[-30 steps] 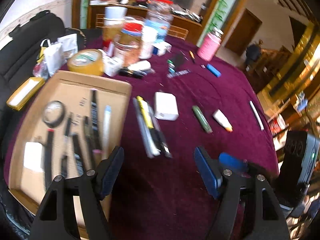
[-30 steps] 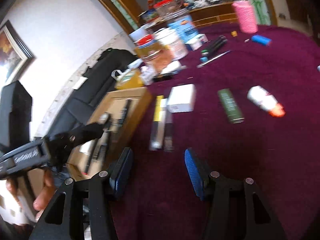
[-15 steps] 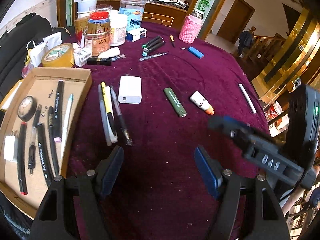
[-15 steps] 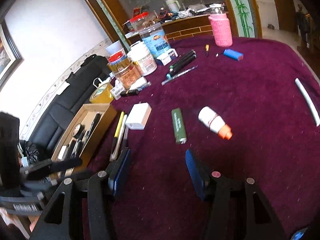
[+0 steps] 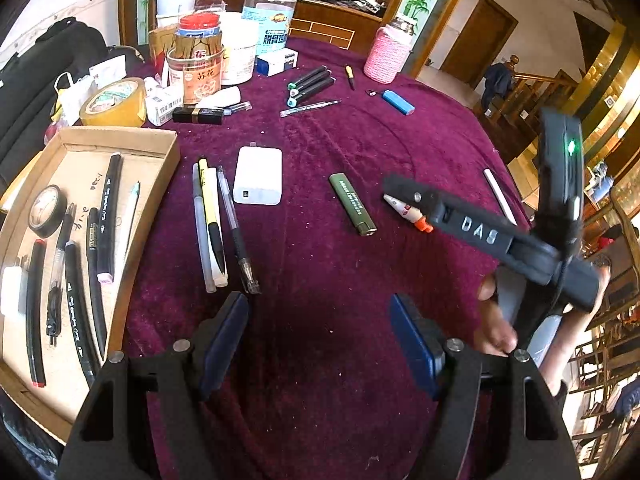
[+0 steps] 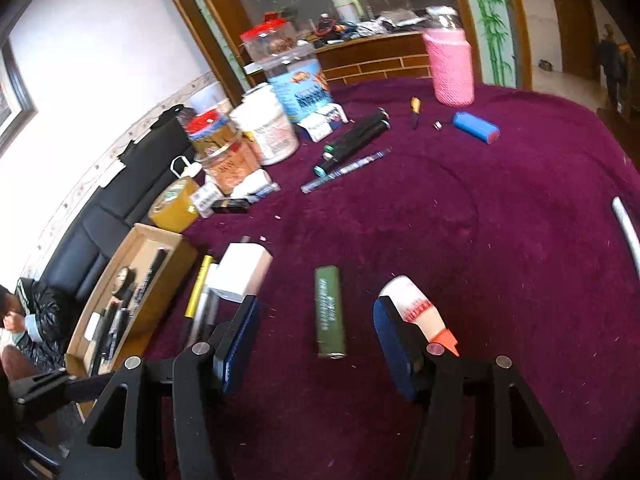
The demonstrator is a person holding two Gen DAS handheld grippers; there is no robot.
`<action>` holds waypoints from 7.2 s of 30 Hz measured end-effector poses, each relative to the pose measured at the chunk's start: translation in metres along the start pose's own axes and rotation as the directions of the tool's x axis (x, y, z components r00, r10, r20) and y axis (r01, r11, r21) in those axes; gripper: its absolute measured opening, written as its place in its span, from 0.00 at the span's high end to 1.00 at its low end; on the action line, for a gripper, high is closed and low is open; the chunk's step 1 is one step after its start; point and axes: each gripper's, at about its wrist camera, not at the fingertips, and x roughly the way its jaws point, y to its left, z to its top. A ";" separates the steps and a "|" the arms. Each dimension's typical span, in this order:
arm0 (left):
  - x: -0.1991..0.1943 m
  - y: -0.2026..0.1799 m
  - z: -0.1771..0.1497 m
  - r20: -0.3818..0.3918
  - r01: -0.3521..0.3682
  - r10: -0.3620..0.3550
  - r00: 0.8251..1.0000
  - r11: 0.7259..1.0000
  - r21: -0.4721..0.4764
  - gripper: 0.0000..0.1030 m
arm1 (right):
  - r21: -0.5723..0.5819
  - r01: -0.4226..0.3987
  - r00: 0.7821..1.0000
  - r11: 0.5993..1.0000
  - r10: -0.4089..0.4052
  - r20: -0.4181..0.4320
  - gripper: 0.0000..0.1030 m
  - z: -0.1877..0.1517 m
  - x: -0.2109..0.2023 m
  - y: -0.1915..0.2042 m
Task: Organize rigid objects
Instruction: 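Move both tools back over the cloth toward the green cylinder and glue bottle, then grasp the white glue bottle with the right tool while the left tool approaches the green cylinder, then grasp the green cylinder with the left tool and lift it, then carry the glue bottle and green cylinder into the tray with both tools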
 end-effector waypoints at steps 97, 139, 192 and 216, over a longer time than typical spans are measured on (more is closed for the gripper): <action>0.146 -0.065 0.059 -0.108 -0.126 0.137 0.985 0.986 0.106 0.79 | 0.201 0.207 0.974 0.957 -0.182 -0.136 0.78 -0.009 0.015 -0.071; 0.149 -0.058 0.065 -0.019 -0.181 0.186 0.982 0.970 0.161 0.82 | 0.263 0.215 0.975 0.941 -0.192 -0.111 0.78 -0.009 0.006 -0.080; -0.058 0.208 -0.039 0.057 -0.068 0.084 0.995 0.969 -0.236 0.81 | -0.077 -0.066 0.988 0.995 0.054 -0.146 0.78 -0.022 0.073 0.246; -0.028 0.208 -0.040 -0.008 -0.126 0.127 0.992 0.977 -0.174 0.81 | -0.097 -0.060 0.989 0.994 0.045 -0.143 0.77 -0.020 0.101 0.254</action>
